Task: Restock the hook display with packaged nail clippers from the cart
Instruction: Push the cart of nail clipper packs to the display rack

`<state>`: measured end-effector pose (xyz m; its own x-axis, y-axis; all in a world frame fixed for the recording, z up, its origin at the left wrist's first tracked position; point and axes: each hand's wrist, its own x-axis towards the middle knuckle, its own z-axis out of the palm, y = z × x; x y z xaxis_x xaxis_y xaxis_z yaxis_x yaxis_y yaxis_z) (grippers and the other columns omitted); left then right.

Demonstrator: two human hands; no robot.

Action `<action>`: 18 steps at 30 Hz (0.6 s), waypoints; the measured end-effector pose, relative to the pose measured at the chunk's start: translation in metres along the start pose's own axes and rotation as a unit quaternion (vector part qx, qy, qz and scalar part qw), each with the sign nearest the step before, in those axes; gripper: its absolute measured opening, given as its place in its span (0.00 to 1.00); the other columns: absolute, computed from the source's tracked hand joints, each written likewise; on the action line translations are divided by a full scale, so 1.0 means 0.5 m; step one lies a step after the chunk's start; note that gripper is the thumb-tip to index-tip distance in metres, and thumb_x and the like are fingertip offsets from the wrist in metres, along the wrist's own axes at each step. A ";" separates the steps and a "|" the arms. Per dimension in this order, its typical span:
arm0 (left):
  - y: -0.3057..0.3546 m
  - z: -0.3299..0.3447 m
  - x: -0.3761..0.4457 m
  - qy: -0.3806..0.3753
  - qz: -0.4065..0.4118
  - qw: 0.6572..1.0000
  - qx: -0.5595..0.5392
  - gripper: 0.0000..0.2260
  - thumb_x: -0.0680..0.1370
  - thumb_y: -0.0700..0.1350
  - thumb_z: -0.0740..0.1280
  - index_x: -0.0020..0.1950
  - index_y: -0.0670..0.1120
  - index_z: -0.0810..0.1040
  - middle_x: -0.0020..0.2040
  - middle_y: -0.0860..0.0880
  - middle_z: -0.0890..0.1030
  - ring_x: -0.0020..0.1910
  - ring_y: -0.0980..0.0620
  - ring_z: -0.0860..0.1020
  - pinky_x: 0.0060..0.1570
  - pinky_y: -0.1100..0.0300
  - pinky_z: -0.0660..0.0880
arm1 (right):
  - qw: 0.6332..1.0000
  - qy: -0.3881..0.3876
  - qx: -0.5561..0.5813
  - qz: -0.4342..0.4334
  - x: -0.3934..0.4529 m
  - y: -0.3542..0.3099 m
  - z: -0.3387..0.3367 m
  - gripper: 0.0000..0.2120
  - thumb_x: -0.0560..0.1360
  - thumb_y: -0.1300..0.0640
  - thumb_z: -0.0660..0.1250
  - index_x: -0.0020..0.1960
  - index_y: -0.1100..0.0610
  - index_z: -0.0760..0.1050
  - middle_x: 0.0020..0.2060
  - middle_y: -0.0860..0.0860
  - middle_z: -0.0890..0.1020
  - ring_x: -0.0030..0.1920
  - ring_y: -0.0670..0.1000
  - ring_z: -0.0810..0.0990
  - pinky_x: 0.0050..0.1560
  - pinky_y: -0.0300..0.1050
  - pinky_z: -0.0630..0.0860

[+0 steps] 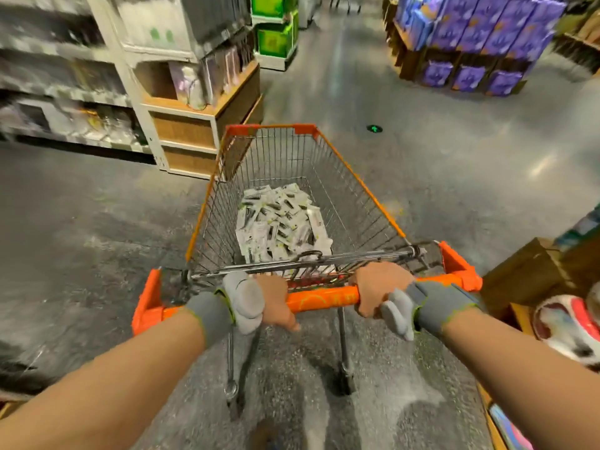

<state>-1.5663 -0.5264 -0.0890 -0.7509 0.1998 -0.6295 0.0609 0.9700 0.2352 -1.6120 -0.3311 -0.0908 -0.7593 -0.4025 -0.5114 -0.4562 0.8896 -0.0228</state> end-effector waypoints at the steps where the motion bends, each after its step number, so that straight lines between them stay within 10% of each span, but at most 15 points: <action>1: -0.015 -0.024 0.021 -0.003 0.005 1.000 -0.007 0.19 0.75 0.56 0.67 0.53 0.41 0.75 0.45 0.47 0.73 0.42 0.49 0.72 0.31 0.62 0.68 | 1.000 -0.009 -0.011 -0.003 0.037 0.004 -0.023 0.06 0.63 0.57 0.69 0.36 0.56 0.73 0.27 0.51 0.71 0.26 0.50 0.66 0.29 0.38 0.63; 8: -0.084 -0.135 0.140 0.005 -0.022 0.996 -0.082 0.20 0.74 0.54 0.69 0.30 0.46 0.65 0.27 0.51 0.67 0.25 0.55 0.64 0.20 0.67 0.60 | 0.996 -0.016 -0.084 -0.031 0.221 0.022 -0.150 0.10 0.67 0.56 0.68 0.37 0.54 0.66 0.27 0.50 0.64 0.26 0.48 0.59 0.27 0.38 0.58; 18: -0.218 -0.269 0.253 0.032 -0.104 0.975 -0.193 0.11 0.73 0.52 0.69 0.41 0.46 0.74 0.35 0.51 0.74 0.33 0.53 0.74 0.33 0.63 0.69 | 0.980 -0.028 -0.164 -0.108 0.494 -0.012 -0.316 0.03 0.66 0.59 0.65 0.39 0.55 0.76 0.32 0.50 0.76 0.29 0.48 0.71 0.32 0.41 0.70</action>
<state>-1.7564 -0.6254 -0.0944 -0.7606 -0.0166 -0.6490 -0.3398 0.8619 0.3763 -1.8701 -0.4699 -0.0814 -0.6054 -0.5533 -0.5721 -0.7353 0.6639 0.1361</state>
